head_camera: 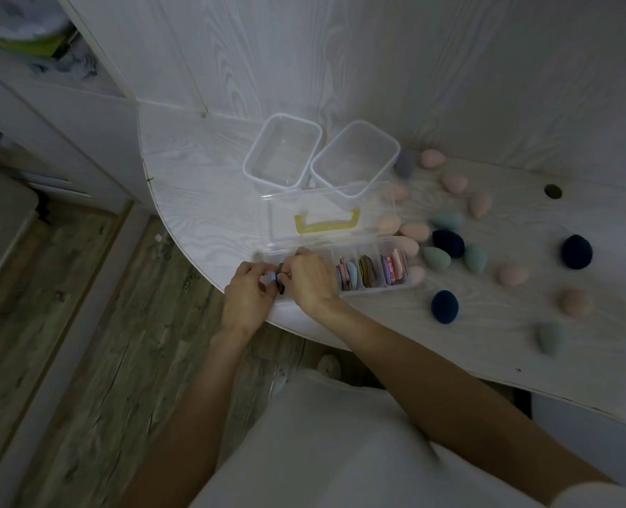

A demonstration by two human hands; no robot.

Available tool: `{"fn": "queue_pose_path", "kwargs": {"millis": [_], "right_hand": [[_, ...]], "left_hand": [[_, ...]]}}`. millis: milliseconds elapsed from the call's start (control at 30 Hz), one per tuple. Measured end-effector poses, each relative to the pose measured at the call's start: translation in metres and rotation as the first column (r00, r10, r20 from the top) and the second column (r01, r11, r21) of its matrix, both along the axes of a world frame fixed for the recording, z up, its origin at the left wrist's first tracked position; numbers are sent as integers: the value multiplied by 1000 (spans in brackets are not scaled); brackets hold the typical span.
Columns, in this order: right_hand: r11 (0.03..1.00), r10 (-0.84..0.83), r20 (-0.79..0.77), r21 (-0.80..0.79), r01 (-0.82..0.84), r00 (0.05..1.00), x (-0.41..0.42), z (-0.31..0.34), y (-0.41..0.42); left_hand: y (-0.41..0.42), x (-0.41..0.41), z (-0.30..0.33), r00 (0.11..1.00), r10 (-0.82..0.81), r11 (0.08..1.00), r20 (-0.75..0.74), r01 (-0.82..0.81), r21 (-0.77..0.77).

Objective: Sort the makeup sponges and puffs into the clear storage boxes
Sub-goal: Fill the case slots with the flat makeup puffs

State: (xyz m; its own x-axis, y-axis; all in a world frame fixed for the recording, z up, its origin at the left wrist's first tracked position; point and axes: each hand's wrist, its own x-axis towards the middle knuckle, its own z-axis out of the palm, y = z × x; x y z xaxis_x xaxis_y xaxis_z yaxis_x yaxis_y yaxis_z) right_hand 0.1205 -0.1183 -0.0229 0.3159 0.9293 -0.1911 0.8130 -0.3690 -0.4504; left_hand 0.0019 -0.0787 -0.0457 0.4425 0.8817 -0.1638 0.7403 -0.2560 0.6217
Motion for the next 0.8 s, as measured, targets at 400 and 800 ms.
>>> {"fn": "queue_pose_path", "kwargs": {"millis": [400, 800], "right_hand": [[981, 66, -398, 195, 14, 915, 29, 2, -20], [912, -359, -559, -40, 409, 747, 157, 8, -59]], "left_hand": [[6, 8, 3, 989, 145, 987, 36, -147, 68], [40, 59, 26, 762, 511, 826, 399, -307, -472]]}}
